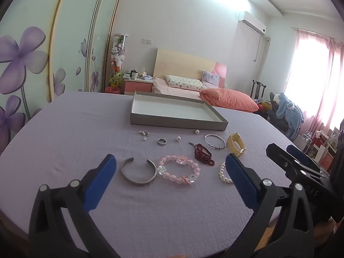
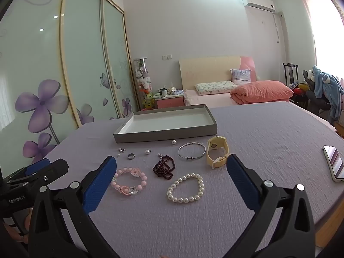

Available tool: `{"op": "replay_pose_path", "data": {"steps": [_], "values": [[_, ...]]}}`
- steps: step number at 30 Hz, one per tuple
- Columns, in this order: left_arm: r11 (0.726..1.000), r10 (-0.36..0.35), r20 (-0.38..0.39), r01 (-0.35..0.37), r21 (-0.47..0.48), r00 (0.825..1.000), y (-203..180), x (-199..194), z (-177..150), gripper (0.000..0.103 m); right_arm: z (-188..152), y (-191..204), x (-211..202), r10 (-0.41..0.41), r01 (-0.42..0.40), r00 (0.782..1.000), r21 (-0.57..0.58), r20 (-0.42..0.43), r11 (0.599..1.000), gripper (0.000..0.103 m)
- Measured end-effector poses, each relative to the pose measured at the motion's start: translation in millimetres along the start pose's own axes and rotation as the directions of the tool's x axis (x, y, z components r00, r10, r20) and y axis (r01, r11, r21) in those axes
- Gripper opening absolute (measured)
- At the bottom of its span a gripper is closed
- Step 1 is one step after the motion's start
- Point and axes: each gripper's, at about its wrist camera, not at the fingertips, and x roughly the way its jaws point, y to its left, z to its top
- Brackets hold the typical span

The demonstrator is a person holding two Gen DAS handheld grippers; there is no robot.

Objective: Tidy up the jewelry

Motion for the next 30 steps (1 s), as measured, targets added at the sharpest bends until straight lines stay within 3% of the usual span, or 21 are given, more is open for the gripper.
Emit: {"op": "replay_pose_path", "data": {"steps": [30], "values": [[1.000, 0.003, 0.000, -0.003, 0.006, 1.000, -0.7, -0.3, 0.2, 0.101, 0.1, -0.7, 0.5, 0.000, 0.000, 1.000, 0.003, -0.001, 1.000, 0.102]]}}
